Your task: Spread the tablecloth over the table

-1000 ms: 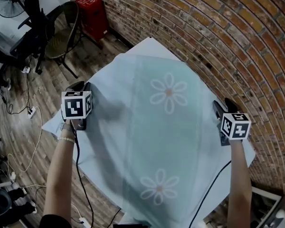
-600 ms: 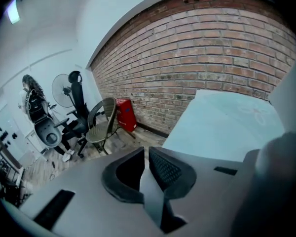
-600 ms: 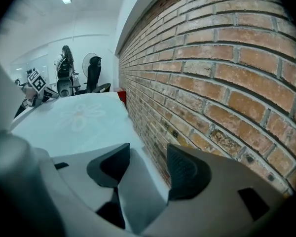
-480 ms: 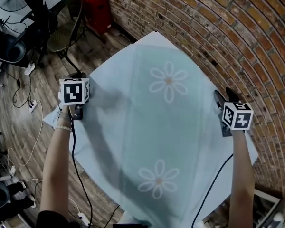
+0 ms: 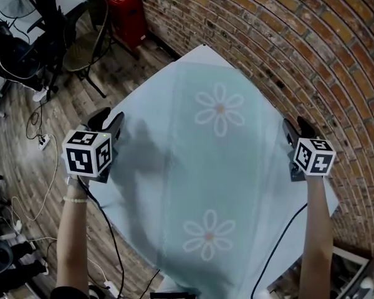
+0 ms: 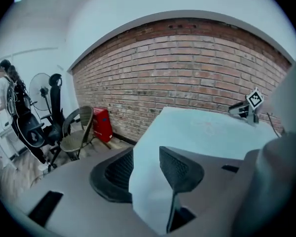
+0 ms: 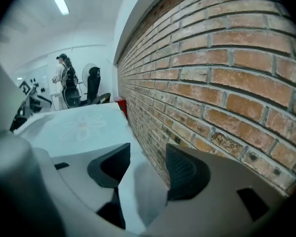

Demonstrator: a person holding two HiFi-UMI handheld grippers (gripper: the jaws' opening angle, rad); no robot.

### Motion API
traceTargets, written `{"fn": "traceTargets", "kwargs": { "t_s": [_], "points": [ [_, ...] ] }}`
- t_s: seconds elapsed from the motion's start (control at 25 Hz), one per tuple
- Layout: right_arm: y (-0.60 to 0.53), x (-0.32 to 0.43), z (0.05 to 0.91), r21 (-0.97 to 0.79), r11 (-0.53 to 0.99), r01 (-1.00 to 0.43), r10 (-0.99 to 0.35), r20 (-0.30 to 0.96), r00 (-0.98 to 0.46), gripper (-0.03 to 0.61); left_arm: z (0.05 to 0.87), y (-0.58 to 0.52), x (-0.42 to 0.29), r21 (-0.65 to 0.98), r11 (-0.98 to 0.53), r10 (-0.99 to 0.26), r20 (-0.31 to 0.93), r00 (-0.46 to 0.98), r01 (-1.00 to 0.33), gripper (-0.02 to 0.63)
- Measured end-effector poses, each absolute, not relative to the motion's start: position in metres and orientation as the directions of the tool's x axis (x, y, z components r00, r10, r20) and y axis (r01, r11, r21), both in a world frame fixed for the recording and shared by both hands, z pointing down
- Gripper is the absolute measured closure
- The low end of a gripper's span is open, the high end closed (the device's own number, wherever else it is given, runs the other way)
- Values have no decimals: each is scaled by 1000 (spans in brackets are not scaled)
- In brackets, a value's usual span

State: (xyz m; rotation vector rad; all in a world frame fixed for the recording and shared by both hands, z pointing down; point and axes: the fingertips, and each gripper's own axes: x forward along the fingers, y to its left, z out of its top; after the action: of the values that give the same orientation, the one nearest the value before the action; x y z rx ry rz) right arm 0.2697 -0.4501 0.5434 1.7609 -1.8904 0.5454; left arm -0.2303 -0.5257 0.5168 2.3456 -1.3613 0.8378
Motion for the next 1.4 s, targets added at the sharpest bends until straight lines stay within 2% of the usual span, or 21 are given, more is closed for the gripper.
{"fn": "traceTargets", "kwargs": {
  "t_s": [0.28, 0.44, 1.4],
  "points": [
    [-341, 247, 544, -9, 173, -985, -741, 657, -136, 337, 550, -432, -206, 35, -541, -600, 684, 415, -840, 436],
    [-306, 240, 560, 3, 205, -979, -697, 702, -144, 339, 565, -423, -205, -14, -543, -592, 715, 371, -840, 492],
    [-374, 242, 564, 37, 180, -983, -714, 693, -104, 333, 566, -490, -207, -25, -531, -605, 711, 358, -847, 489]
  ]
}}
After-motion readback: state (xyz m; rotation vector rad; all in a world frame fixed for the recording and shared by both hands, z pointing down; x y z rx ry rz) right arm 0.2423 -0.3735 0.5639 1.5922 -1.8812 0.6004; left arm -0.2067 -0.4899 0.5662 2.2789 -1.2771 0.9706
